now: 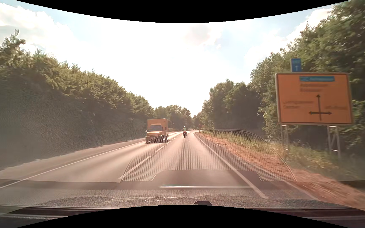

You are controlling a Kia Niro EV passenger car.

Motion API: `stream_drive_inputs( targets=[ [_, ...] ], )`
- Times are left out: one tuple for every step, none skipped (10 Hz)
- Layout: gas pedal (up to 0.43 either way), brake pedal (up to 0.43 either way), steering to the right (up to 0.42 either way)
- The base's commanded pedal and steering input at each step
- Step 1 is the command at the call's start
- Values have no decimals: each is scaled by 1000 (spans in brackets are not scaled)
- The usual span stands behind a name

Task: Follow the waypoints while adhering to traffic rules and regulations

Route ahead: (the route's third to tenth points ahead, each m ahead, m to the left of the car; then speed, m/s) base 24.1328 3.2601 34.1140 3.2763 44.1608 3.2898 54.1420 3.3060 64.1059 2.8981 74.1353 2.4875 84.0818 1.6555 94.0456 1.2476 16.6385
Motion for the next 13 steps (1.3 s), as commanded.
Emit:
stream_drive_inputs(
  targets=[
    [0, 171, -2],
    [0, 165, -1],
    [0, 159, -1],
    [0, 152, -1],
    [0, 134, -1],
    [0, 122, -1],
    [0, 116, -1],
    [0, 122, -1],
    [0, 122, -1],
    [0, 116, -1],
    [0, 91, -1],
    [0, 37, -1],
    [0, 0, 0]
  ],
)
